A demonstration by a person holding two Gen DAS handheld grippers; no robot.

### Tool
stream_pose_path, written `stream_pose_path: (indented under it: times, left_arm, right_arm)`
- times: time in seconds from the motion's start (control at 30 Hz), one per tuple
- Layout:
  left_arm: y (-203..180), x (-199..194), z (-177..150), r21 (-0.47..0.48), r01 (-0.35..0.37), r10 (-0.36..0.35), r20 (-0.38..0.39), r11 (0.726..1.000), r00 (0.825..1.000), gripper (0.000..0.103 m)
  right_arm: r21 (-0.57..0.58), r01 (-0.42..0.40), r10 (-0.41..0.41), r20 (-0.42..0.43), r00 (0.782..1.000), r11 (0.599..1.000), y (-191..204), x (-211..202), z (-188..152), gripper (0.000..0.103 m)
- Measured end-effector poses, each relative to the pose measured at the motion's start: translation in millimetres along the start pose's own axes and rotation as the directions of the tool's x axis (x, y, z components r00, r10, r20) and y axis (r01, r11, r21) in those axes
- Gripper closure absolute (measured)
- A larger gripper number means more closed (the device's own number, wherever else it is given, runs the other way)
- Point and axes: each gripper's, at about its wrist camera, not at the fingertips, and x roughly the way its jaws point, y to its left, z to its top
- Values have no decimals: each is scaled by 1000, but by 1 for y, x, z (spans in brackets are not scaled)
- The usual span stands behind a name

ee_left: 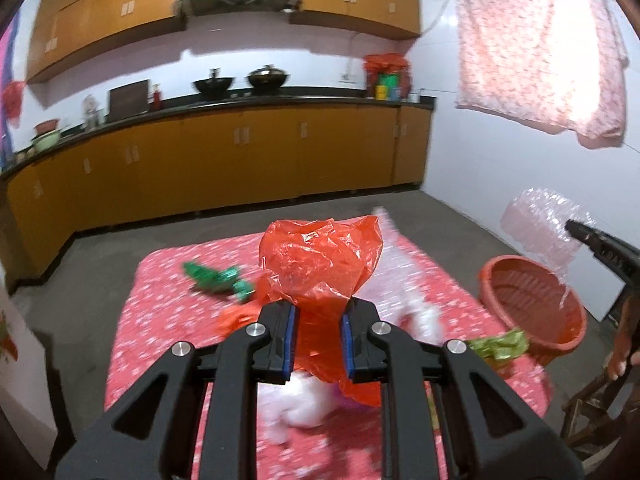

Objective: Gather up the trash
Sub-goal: 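Carry both bags over the red basket and open both tools to drop them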

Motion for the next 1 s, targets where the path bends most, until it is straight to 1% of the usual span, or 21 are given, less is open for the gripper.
stream_pose_path:
  times: [0.1,0.13,0.2,0.33,0.4,0.53,0.7,0.8,0.93,1.0]
  left_arm:
    - [-26,9,7,22,53,-53,4,998,999,85]
    - [-41,14,11,33,81,-81,4,996,997,85]
    - [-58,21,14,45,115,-116,1,992,993,85]
    - [-103,42,21,72,206,-206,-15,976,978,85]
    - [-120,50,21,87,234,-233,-22,968,972,85]
    - [-163,71,20,125,301,-297,-52,945,953,85]
    - [-202,95,16,154,359,-346,-105,921,932,85]
    - [-218,104,9,169,384,-365,-133,908,921,85]
    - [-233,115,4,182,403,-376,-168,897,911,85]
    - [-242,122,4,190,407,-376,-180,894,909,85]
  right_arm:
    - [19,37,-37,-8,999,999,-25,1,-5,91]
    - [26,51,-51,-11,999,998,-35,1,-7,91]
    - [35,69,-69,-17,997,997,-47,2,-10,91]
    - [55,104,-102,-28,994,993,-71,4,-15,91]
    - [67,117,-116,-31,993,991,-84,5,-18,91]
    - [96,141,-138,-41,990,985,-105,7,-24,91]
    - [141,162,-154,-64,986,977,-133,17,-35,91]
    - [157,164,-154,-77,985,974,-142,25,-41,92]
    - [173,153,-140,-85,986,973,-150,36,-43,92]
    - [179,147,-133,-85,987,973,-153,41,-42,91]
